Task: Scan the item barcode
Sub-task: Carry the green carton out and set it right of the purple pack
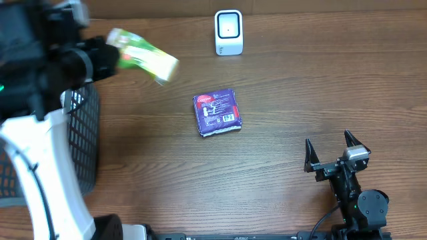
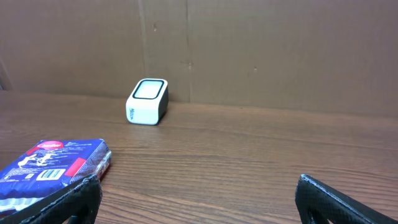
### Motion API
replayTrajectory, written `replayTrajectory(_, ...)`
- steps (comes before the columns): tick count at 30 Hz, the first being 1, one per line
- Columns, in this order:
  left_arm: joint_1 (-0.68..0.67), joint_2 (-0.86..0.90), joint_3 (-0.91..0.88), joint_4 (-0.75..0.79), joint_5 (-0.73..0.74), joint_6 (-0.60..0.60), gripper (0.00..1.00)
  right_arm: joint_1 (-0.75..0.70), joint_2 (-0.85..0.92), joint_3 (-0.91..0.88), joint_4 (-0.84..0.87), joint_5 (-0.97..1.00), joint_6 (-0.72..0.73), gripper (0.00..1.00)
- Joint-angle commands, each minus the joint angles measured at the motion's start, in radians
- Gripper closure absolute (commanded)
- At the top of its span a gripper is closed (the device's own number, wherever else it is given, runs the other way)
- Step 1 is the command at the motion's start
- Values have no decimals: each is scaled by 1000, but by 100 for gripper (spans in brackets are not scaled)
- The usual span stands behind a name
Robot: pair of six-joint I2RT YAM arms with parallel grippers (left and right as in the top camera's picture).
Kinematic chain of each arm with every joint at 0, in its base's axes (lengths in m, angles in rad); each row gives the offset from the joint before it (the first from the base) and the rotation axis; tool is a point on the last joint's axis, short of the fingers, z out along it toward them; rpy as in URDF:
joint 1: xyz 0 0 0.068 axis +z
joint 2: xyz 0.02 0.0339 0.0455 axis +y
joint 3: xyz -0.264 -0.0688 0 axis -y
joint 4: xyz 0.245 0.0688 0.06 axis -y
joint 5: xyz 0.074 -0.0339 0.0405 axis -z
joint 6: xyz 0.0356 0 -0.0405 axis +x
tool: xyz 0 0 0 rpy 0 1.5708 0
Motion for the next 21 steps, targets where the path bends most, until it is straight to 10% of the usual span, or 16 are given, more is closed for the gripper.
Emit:
replayTrajectory(1,-109,66,-23,10,20,173,96,5,-12,-10,4,6,-3,0)
replayTrajectory(21,-475,615,-29,72,294,415,96,5,-12,-10,4,6,-3,0)
